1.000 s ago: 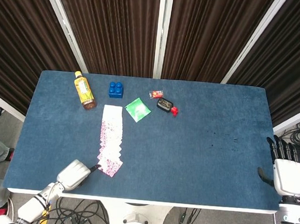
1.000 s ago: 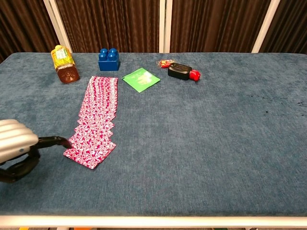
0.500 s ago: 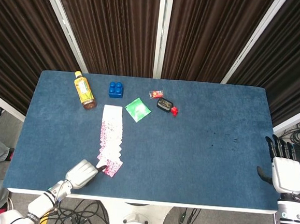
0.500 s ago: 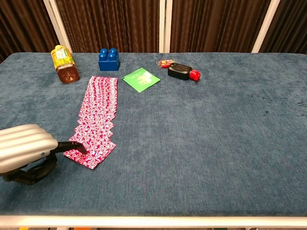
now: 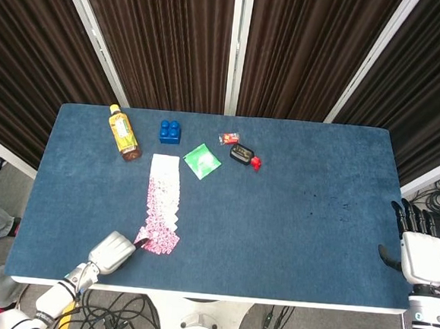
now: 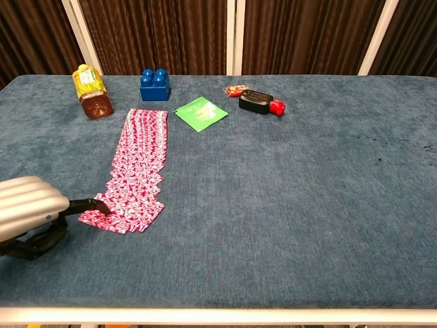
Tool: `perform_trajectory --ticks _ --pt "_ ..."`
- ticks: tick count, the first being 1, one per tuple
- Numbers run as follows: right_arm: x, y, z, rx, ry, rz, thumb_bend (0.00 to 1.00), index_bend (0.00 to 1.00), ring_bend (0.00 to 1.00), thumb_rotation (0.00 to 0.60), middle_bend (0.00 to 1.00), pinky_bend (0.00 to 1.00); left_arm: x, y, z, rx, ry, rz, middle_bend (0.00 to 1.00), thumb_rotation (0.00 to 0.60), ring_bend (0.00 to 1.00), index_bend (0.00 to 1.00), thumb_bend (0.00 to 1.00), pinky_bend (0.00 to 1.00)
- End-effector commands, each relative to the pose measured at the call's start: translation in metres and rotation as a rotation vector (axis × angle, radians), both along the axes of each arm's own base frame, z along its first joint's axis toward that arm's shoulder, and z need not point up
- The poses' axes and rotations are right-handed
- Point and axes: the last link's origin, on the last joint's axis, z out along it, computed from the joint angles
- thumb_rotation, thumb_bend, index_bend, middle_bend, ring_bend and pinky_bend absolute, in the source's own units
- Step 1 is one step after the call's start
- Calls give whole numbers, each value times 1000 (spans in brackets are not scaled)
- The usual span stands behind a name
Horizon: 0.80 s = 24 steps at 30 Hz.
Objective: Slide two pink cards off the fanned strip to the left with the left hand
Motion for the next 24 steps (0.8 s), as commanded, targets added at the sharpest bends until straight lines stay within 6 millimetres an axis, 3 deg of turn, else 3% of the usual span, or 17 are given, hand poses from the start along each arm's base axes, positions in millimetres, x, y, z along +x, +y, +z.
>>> perform_trajectory --ticks 1,12,24 --pt "1 0 0 -2 -1 1 200 0 0 600 0 0 -5 1 3 10 10 8 794 600 872 159 693 831" --pt "7 -1 -6 13 10 12 200 0 0 600 0 0 -25 7 21 70 28 64 794 600 872 160 697 831" --pt "13 -1 -7 5 24 19 201 0 0 600 0 0 -48 32 39 169 67 133 792 600 872 159 705 831"
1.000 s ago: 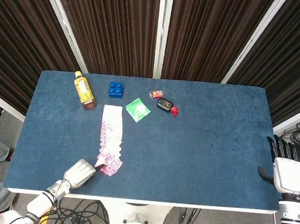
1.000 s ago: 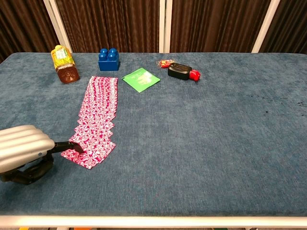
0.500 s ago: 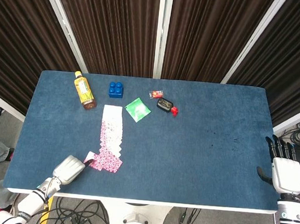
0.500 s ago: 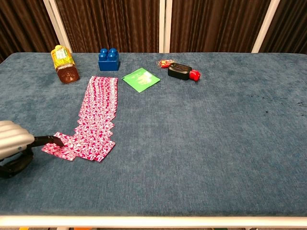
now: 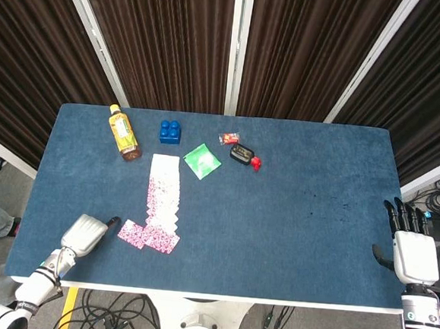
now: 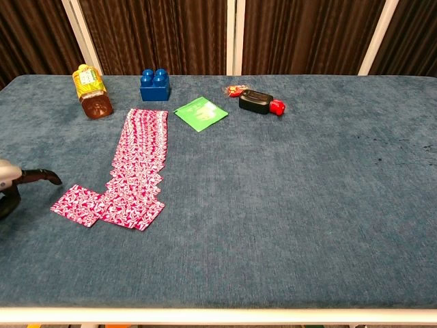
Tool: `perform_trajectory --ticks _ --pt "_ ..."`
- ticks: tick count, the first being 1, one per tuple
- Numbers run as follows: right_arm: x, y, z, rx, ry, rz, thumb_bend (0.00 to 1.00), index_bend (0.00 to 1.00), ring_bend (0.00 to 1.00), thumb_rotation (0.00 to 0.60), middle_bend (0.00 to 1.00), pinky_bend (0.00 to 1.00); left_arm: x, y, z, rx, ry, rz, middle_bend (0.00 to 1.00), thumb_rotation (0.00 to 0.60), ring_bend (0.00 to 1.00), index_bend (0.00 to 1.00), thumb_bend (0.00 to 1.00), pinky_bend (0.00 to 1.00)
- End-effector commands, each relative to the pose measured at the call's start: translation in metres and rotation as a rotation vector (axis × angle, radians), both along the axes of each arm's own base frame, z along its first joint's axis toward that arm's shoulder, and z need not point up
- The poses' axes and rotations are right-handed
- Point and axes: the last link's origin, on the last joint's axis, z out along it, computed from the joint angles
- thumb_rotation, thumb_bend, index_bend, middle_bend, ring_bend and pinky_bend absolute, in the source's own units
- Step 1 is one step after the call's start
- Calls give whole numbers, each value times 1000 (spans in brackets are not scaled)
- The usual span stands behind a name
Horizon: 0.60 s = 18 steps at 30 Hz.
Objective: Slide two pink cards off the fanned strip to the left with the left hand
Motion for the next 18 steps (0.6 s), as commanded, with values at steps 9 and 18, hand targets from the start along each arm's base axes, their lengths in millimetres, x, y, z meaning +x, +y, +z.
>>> perform_trajectory --ticks 9,18 --pt "0 0 -3 2 -2 -1 201 0 0 600 0 0 13 -7 5 24 -72 -26 792 600 872 159 705 831" --pt "-2 0 -1 -1 -2 -6 200 0 0 600 0 0 27 -34 -20 -85 -93 -75 792 600 872 156 705 831"
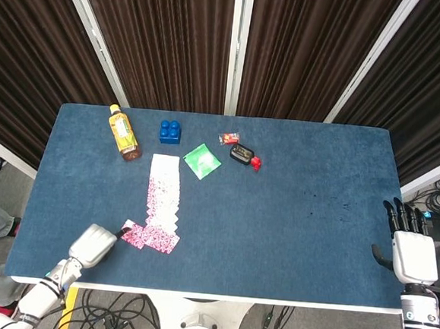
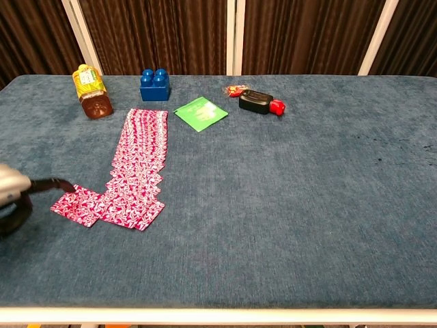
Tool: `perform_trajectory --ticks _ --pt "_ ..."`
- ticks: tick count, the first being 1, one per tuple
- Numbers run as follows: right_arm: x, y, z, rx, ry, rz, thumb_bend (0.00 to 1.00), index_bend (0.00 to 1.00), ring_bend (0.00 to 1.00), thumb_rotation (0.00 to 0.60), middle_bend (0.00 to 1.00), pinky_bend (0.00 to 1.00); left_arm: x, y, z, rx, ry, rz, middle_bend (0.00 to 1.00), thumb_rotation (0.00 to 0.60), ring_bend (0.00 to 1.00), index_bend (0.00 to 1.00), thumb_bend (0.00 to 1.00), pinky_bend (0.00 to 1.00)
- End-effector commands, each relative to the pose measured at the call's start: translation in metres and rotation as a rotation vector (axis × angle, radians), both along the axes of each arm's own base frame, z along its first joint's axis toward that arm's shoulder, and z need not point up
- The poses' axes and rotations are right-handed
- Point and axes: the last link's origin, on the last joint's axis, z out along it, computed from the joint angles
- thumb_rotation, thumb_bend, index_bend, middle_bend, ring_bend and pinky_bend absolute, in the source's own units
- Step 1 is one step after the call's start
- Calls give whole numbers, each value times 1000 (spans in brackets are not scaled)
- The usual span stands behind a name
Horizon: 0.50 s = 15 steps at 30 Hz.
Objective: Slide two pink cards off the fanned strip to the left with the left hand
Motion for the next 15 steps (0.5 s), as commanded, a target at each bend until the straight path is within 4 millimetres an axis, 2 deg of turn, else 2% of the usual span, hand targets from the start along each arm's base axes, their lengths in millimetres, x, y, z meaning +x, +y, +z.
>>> perform_trajectory --ticks 1,8,15 --pt "0 0 1 -4 0 0 200 0 0 600 0 0 2 -4 -6 -21 1 -11 792 600 872 154 705 831" --pt "-2 0 1 -4 -3 -6 200 0 0 600 0 0 7 0 -10 8 -30 -28 793 600 874 134 707 831" --pt "-2 -1 0 0 0 -5 200 0 0 600 0 0 -4 -2 -10 8 -19 0 796 600 882 111 709 831"
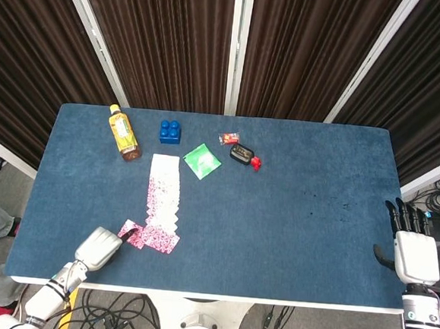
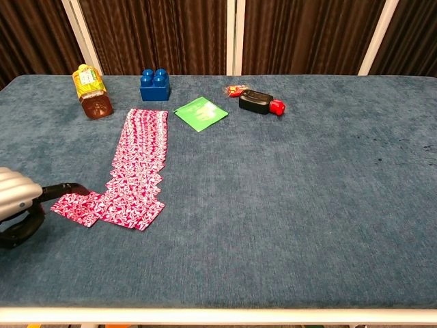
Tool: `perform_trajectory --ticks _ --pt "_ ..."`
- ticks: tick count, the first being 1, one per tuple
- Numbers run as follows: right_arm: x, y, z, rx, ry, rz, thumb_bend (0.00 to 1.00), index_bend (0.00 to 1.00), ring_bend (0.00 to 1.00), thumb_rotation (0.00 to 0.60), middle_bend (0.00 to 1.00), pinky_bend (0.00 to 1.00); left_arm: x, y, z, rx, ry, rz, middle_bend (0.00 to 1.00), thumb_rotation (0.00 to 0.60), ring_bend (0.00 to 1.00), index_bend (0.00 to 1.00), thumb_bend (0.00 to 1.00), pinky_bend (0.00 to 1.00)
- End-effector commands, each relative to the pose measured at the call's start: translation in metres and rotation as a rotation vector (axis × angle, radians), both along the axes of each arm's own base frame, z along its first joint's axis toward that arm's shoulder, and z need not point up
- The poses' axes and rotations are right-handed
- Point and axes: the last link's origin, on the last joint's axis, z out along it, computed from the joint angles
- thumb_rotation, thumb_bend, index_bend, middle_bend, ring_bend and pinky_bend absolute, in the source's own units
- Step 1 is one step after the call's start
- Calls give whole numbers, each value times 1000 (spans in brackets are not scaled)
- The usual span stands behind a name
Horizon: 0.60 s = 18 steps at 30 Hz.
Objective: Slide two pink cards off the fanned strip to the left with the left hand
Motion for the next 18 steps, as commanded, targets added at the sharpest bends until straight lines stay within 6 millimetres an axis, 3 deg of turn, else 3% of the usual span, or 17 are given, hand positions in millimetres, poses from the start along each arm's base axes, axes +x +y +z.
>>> perform_trajectory --ticks 1,11,18 --pt "1 -1 -1 1 0 2 201 0 0 600 0 0 -4 -2 0 -12 12 6 797 600 882 111 709 831" --pt "2 -2 -5 15 10 8 202 0 0 600 0 0 -15 -5 -2 -46 57 42 794 600 880 111 711 831" --pt "5 -5 -6 22 10 8 202 0 0 600 0 0 -21 6 3 1 86 52 793 600 879 111 712 831"
